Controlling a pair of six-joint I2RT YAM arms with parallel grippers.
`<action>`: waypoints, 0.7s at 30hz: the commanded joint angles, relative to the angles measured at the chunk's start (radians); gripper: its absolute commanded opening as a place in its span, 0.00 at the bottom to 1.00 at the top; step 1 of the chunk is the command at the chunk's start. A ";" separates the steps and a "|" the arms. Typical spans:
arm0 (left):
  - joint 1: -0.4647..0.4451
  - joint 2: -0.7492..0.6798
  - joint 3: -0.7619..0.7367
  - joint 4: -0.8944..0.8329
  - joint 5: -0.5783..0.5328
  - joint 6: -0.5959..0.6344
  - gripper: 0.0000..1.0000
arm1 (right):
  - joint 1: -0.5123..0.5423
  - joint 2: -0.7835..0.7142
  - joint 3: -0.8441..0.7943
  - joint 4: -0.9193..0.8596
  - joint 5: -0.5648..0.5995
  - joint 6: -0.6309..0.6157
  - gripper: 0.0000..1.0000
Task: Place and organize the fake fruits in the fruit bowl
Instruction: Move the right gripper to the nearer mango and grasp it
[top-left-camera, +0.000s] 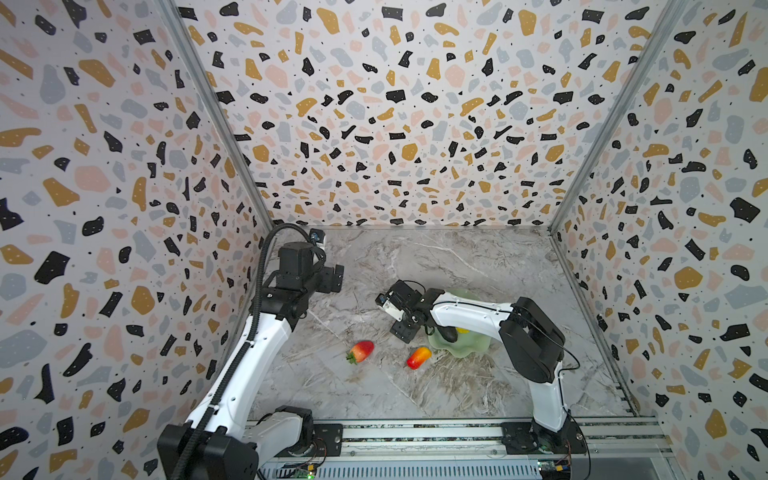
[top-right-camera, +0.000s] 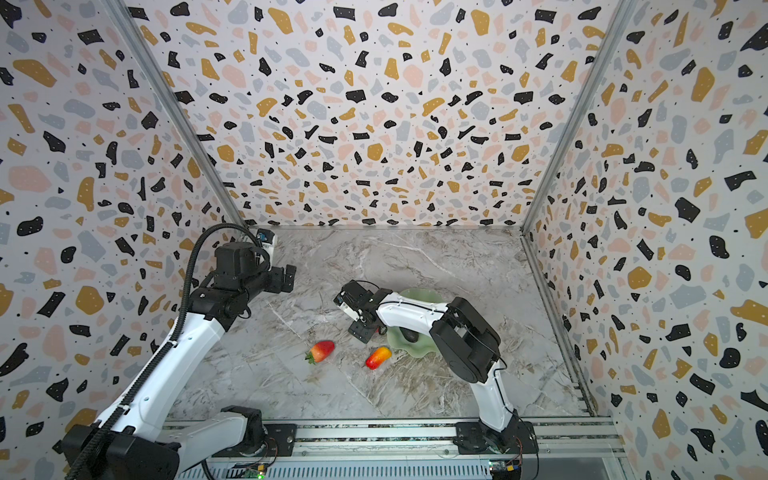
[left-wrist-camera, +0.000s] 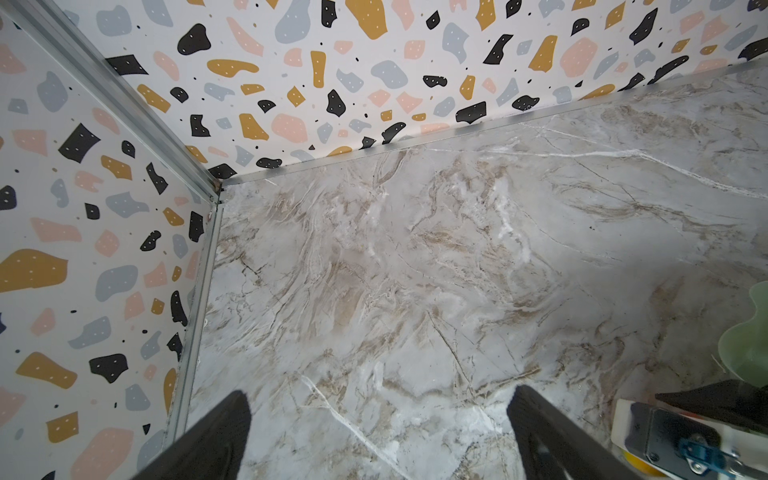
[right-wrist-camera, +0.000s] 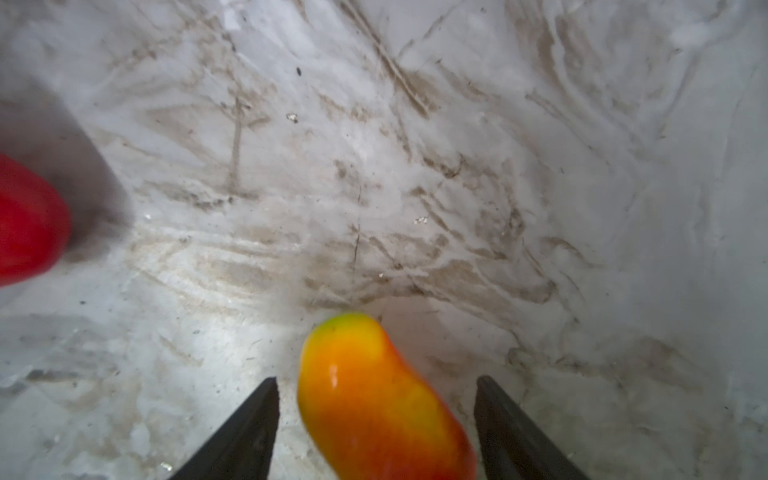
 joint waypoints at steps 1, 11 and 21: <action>-0.002 -0.018 -0.014 0.036 -0.013 0.018 1.00 | 0.001 0.005 0.046 -0.027 0.013 0.007 0.64; -0.002 -0.020 -0.018 0.036 -0.022 0.022 1.00 | 0.006 -0.001 0.066 -0.024 -0.002 0.012 0.23; -0.003 -0.018 -0.018 0.036 -0.022 0.023 0.99 | 0.005 -0.117 0.113 -0.029 -0.038 0.042 0.05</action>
